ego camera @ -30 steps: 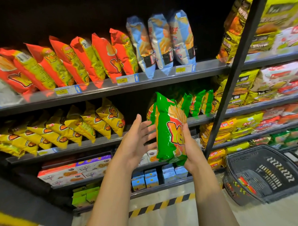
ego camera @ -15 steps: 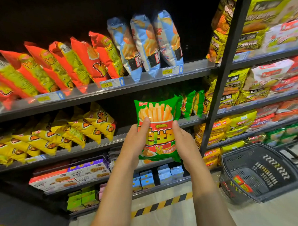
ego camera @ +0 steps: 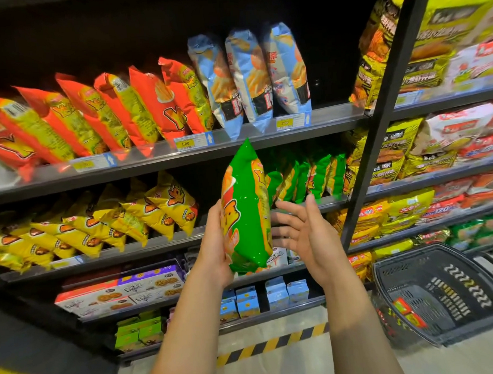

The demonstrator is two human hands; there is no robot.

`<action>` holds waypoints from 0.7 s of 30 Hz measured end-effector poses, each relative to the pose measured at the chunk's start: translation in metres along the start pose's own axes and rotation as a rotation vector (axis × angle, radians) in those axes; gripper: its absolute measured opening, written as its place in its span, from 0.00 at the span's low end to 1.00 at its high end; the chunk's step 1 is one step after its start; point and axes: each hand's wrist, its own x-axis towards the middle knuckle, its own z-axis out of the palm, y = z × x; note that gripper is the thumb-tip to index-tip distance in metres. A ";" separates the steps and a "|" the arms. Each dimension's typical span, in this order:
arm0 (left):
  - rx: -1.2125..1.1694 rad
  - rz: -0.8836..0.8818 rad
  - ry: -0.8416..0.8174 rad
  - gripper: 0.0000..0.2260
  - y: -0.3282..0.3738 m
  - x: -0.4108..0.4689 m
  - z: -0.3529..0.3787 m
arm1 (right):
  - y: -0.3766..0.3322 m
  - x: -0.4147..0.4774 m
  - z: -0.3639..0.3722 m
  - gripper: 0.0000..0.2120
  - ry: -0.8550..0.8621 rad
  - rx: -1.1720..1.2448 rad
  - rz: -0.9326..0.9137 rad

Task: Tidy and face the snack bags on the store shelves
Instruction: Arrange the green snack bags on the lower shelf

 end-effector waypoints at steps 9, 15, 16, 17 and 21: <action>0.464 0.373 -0.011 0.16 -0.001 -0.003 -0.006 | 0.001 -0.015 0.001 0.21 -0.060 -0.374 -0.129; 0.532 0.420 -0.215 0.22 -0.007 -0.004 -0.027 | 0.006 -0.022 -0.013 0.23 -0.032 -0.374 -0.191; 0.550 0.419 -0.230 0.23 -0.007 -0.006 -0.028 | 0.007 -0.022 -0.015 0.24 -0.016 -0.369 -0.196; 0.565 0.418 -0.239 0.24 -0.006 -0.007 -0.028 | 0.007 -0.023 -0.015 0.24 -0.005 -0.367 -0.200; 0.560 0.400 -0.252 0.23 -0.004 -0.011 -0.031 | 0.007 -0.026 -0.017 0.22 -0.005 -0.402 -0.198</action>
